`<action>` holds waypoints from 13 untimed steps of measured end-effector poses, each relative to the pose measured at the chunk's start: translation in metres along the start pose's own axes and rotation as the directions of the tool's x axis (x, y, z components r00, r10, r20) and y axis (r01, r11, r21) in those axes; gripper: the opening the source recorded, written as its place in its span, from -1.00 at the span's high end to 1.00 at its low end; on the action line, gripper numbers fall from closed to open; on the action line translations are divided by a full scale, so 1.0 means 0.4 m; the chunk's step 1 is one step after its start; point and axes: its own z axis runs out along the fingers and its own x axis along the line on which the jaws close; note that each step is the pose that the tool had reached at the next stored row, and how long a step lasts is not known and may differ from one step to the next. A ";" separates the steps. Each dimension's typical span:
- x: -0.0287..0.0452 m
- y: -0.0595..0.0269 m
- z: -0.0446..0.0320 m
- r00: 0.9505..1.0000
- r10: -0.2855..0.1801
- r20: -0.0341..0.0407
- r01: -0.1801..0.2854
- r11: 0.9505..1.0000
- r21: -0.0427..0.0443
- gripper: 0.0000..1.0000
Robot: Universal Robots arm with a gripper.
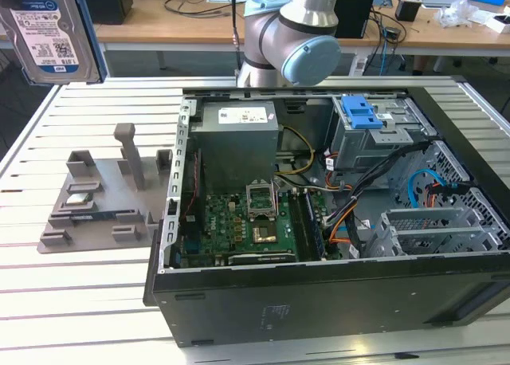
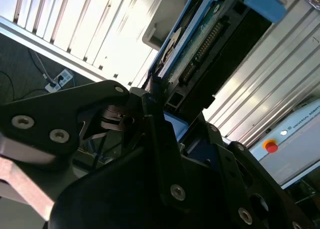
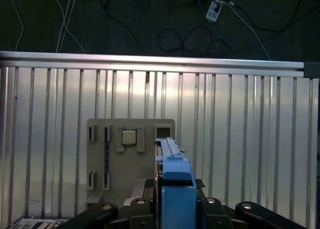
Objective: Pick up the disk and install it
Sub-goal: 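Pick up the disk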
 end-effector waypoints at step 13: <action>0.000 0.001 -0.036 1.000 0.000 0.000 0.000 1.000 0.000 0.25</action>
